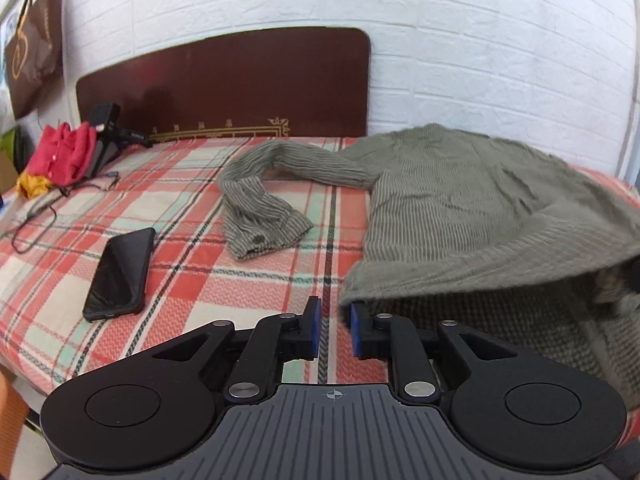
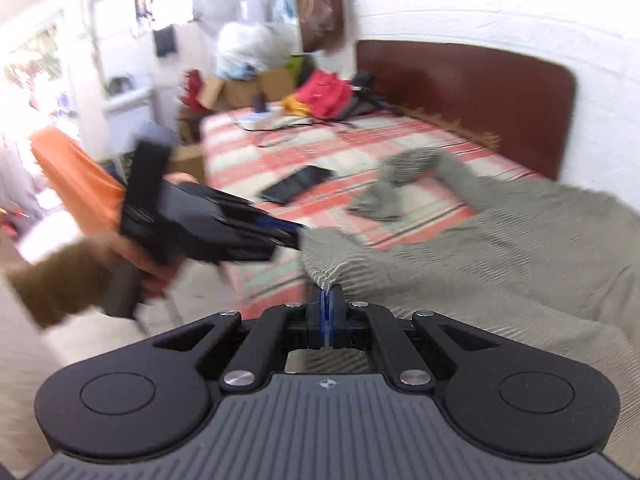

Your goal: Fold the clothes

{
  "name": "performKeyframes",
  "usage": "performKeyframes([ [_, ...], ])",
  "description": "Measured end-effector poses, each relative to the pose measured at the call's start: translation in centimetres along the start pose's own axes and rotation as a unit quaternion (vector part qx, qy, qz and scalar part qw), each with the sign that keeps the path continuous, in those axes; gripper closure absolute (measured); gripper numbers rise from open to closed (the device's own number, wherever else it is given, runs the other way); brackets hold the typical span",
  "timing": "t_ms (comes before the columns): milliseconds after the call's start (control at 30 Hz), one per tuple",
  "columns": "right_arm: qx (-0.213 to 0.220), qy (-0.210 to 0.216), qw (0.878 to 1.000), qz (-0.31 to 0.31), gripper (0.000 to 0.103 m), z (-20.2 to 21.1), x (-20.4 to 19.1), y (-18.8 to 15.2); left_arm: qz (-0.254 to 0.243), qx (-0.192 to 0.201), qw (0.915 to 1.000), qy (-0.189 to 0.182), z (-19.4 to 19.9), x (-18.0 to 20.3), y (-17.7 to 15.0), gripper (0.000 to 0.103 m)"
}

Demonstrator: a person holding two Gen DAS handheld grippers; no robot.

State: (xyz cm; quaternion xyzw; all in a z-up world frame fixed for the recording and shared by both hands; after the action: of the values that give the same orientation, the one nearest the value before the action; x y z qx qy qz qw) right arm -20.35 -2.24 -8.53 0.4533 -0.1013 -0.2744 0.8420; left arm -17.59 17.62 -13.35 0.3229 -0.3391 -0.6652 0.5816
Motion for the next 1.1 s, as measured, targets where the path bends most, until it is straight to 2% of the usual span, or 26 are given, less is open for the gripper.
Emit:
performKeyframes([
  [33, 0.002, -0.004, 1.000, 0.004, 0.101, 0.2, -0.4, 0.0, -0.026, 0.004, 0.9996, 0.009, 0.1, 0.6, -0.3, 0.086],
  [100, 0.007, -0.012, 1.000, 0.006, 0.101, 0.4, -0.8, 0.1, -0.077, 0.013, 0.9967, 0.023, 0.3, 1.8, -0.9, 0.072],
  [133, 0.012, -0.013, 1.000, 0.001, 0.101, 0.7, -0.9, 0.2, -0.098, 0.018, 0.9949, 0.020, 0.6, 2.4, -1.1, 0.064],
  [267, 0.022, -0.017, 1.000, -0.007, 0.101, 1.7, -1.1, 0.5, -0.161, 0.056, 0.9853, 0.016, 2.1, 4.7, -0.7, 0.048],
  [433, 0.014, -0.002, 1.000, -0.012, 0.101, 1.7, -1.5, 0.6, -0.232, 0.098, 0.9675, 0.023, 2.2, 7.5, 0.5, 0.046],
  [500, 0.011, 0.004, 1.000, -0.013, 0.101, 1.6, -1.9, 0.5, -0.255, 0.094, 0.9620, 0.029, 1.2, 8.3, 0.5, 0.069],
  [533, 0.008, 0.006, 1.000, -0.014, 0.101, 1.5, -2.0, 0.3, -0.241, 0.088, 0.9662, 0.021, 1.0, 8.1, 0.6, 0.103],
  [633, 0.002, 0.000, 1.000, -0.015, 0.095, 1.4, -2.1, -0.6, -0.194, 0.070, 0.9784, -0.002, 0.5, 7.4, 0.9, 0.103],
  [700, -0.005, -0.007, 1.000, -0.024, 0.071, 1.8, -1.6, -1.8, -0.127, 0.062, 0.9898, -0.014, 1.0, 5.5, 1.4, 0.103],
  [733, -0.010, -0.014, 0.999, -0.031, 0.067, 2.0, -1.1, -2.5, -0.101, 0.058, 0.9930, -0.020, 1.2, 4.7, 1.4, 0.103],
  [833, -0.031, -0.065, 0.997, -0.035, 0.066, 2.2, 0.5, -4.9, -0.044, 0.046, 0.9975, -0.031, 1.2, 2.9, 1.4, 0.103],
  [967, -0.050, -0.128, 0.990, -0.034, 0.066, 2.2, 2.4, -7.5, -0.034, 0.040, 0.9983, -0.024, 0.7, 2.4, 1.3, 0.103],
  [1100, -0.072, -0.182, 0.980, 0.028, 0.066, 1.3, 3.1, -9.3, -0.032, 0.043, 0.9984, -0.019, 0.7, 2.1, 1.7, 0.103],
])
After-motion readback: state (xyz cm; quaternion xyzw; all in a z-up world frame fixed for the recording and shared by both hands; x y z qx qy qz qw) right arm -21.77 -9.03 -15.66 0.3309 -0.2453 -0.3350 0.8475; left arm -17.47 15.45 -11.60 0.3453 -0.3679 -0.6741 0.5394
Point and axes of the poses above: each gripper's, at about its wrist camera, not at the fingertips, and z roughly against the way its jaws point, x to its right, y to its top, the point moved 8 cm from there along -z, roughly the way its jaws point, and after that the axes turned 3 degrees about -y, right-handed, at the moved point
